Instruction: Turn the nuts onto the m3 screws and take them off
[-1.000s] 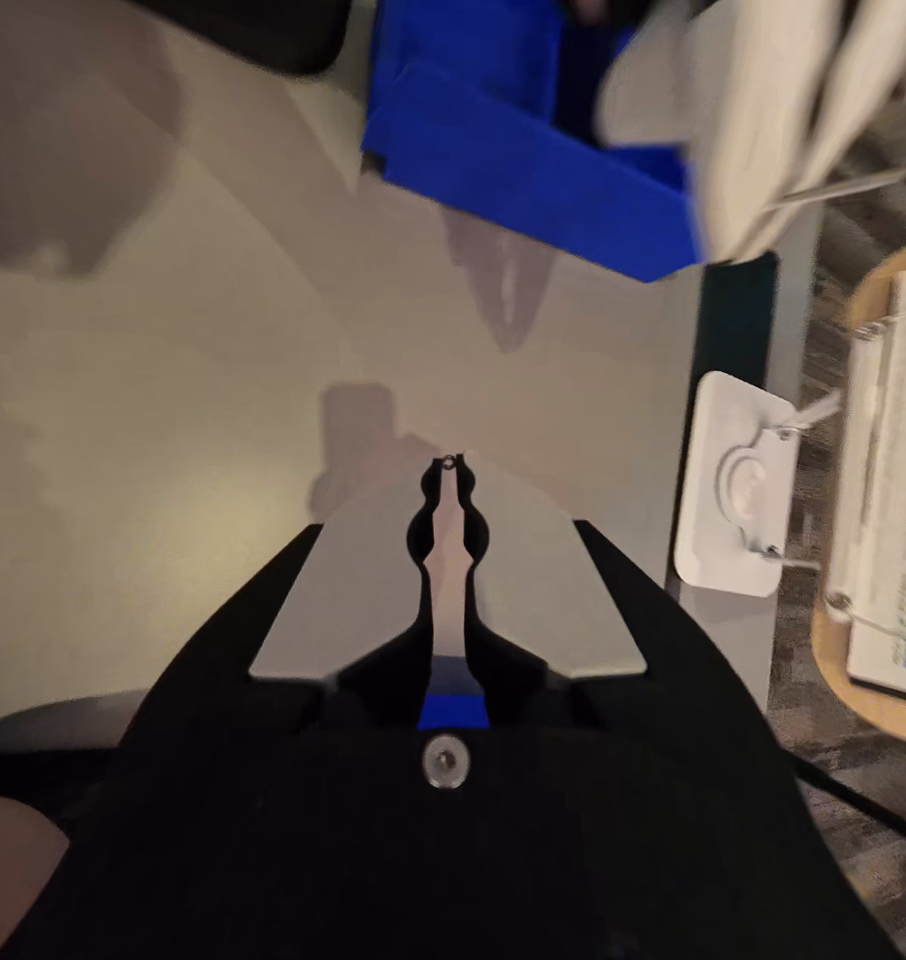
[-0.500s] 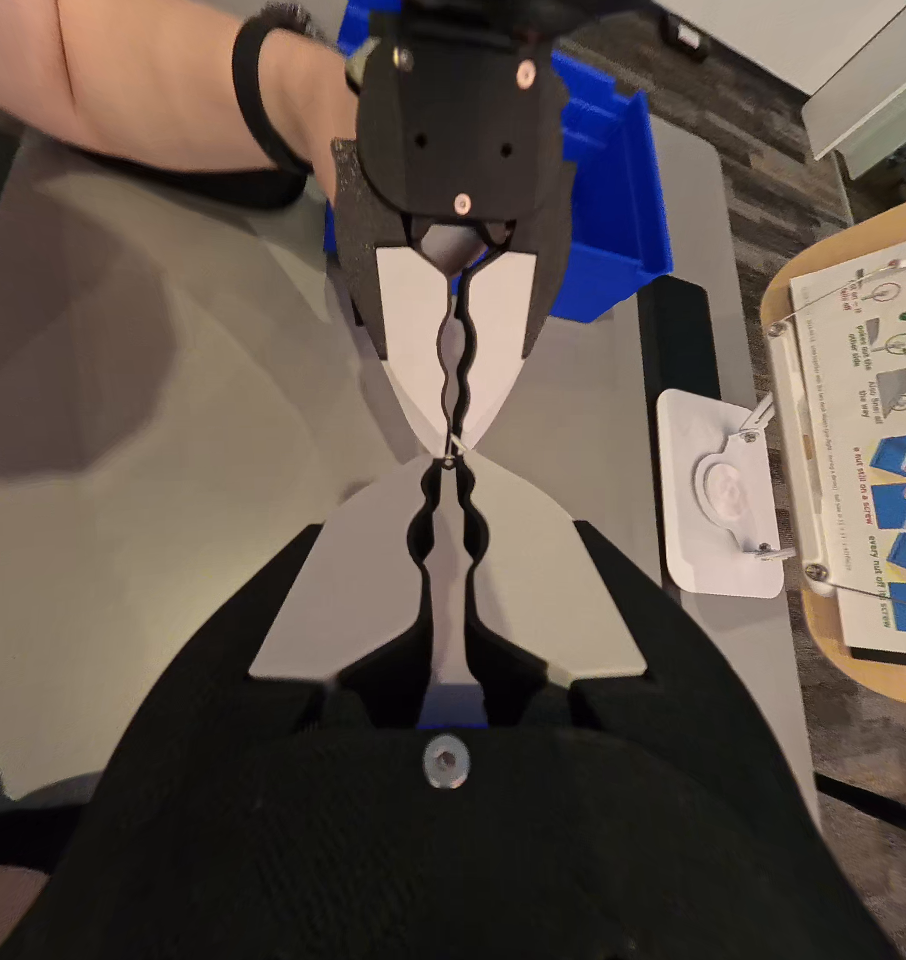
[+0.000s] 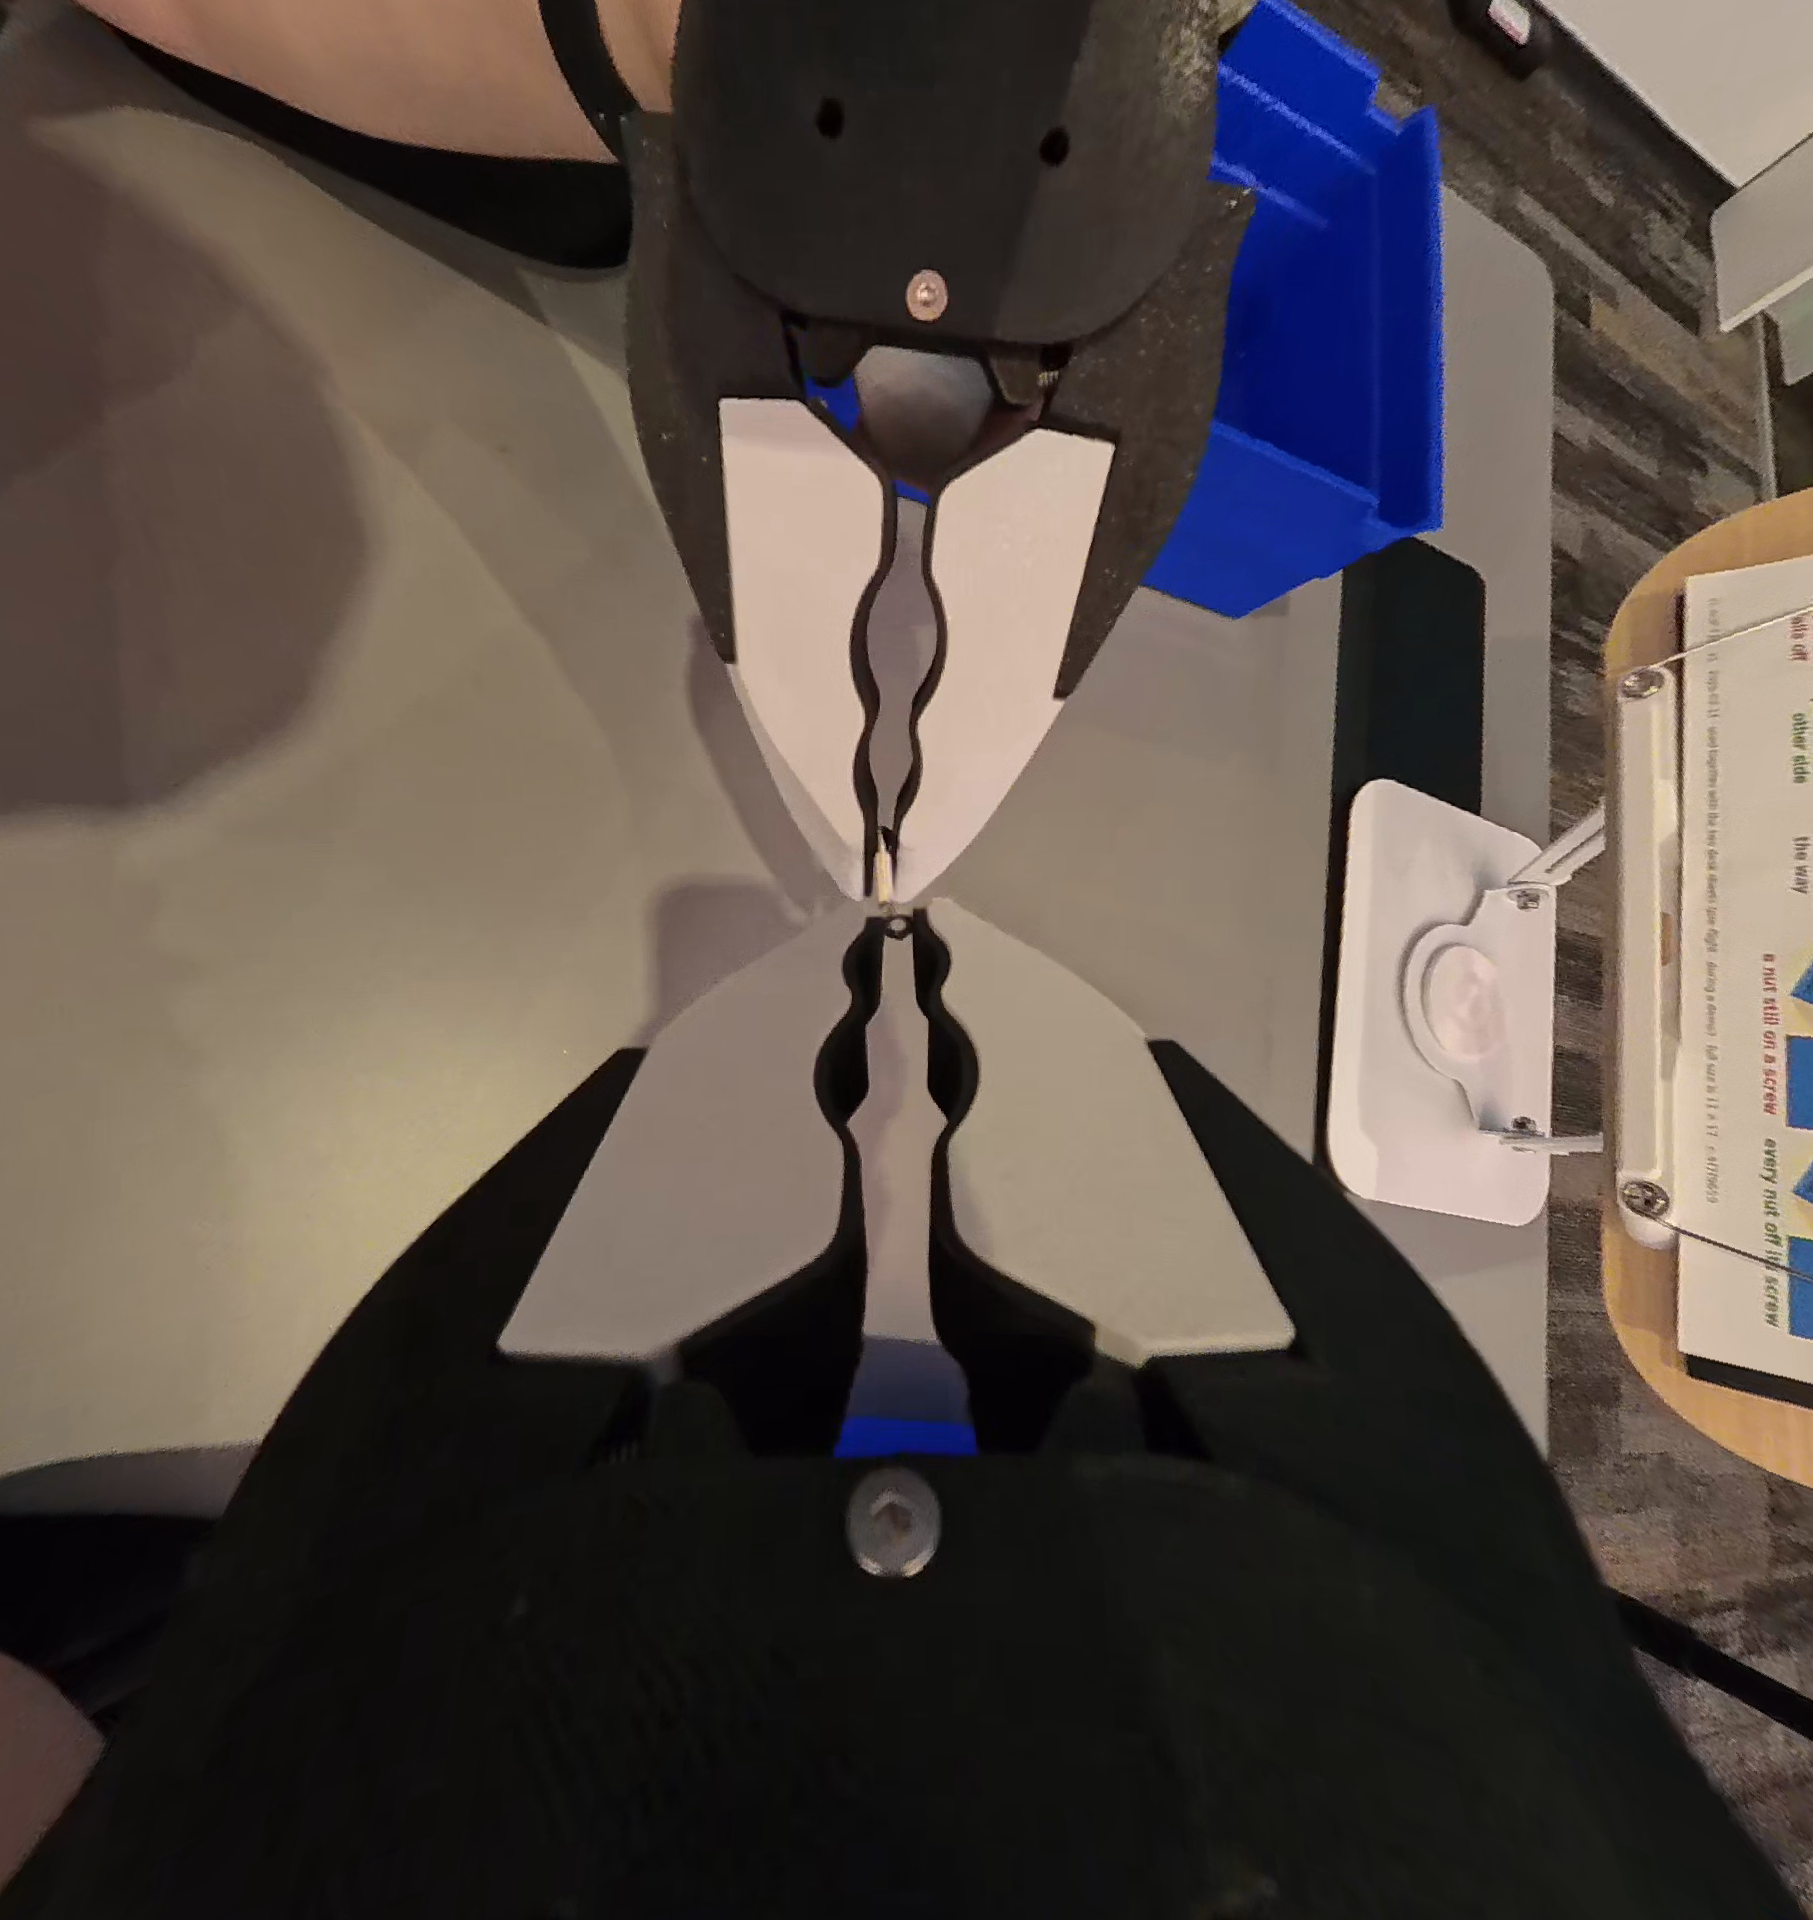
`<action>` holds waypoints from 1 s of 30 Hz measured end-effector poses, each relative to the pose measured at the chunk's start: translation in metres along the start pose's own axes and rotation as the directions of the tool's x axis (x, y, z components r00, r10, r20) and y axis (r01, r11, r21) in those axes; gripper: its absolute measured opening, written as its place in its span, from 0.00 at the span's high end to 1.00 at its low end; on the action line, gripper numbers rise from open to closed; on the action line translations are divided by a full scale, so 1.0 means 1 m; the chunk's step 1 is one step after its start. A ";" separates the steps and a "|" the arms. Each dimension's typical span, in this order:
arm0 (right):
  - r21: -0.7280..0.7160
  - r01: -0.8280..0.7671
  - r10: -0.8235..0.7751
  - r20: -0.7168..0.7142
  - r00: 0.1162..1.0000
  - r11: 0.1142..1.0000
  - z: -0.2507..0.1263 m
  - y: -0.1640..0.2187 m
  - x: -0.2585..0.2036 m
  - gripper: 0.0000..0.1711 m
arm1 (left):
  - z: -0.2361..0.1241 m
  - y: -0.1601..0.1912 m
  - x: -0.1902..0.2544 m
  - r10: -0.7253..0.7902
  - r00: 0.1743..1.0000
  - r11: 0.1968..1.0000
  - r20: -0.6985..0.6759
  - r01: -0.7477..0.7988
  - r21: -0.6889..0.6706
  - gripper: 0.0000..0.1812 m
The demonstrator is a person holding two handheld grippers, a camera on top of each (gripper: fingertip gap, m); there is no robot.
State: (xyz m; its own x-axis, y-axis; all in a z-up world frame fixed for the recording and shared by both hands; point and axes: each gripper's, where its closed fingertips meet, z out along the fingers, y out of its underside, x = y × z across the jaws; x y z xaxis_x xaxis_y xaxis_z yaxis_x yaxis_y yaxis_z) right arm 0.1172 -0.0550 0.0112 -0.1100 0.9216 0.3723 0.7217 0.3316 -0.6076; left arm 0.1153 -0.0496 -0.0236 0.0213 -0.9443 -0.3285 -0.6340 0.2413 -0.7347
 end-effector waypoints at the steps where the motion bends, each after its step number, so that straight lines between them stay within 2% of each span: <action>1: 0.004 0.001 -0.001 0.011 1.000 1.000 0.001 0.000 -0.001 0.96 | 0.000 0.001 0.000 -0.002 1.000 1.000 0.001 0.002 -0.003 0.98; 11: -0.023 0.007 -0.006 0.027 1.000 1.000 0.005 0.003 -0.004 0.96 | 0.006 0.001 0.004 -0.036 0.998 0.999 -0.046 0.037 0.024 0.99; 18: -0.064 0.012 -0.009 0.049 0.999 0.998 0.002 0.011 -0.010 0.96 | 0.018 -0.004 0.010 -0.072 0.992 0.990 -0.102 0.083 0.112 0.99; 21: -0.118 0.009 -0.003 0.053 0.999 0.993 0.003 0.020 -0.012 0.96 | 0.027 -0.002 0.012 -0.108 0.990 0.990 -0.093 0.116 0.081 0.99; 25: -0.147 -0.099 0.111 0.080 0.991 0.984 0.001 0.024 -0.015 0.96 | 0.038 -0.008 0.015 -0.126 0.991 0.988 -0.052 0.130 0.078 0.99; 30: -0.247 -0.292 0.310 0.037 0.950 0.924 0.001 0.039 -0.010 0.96 | 0.049 -0.007 0.010 -0.226 0.973 0.967 -0.035 0.229 0.114 0.99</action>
State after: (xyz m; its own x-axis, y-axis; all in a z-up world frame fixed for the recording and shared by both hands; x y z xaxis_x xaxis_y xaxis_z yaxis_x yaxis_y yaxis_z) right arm 0.1461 -0.0509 -0.0168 0.0938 0.9857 0.1398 0.8678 -0.0122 -0.4967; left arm 0.1578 -0.0496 -0.0512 0.1374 -0.9816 -0.1329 -0.5198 0.0428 -0.8532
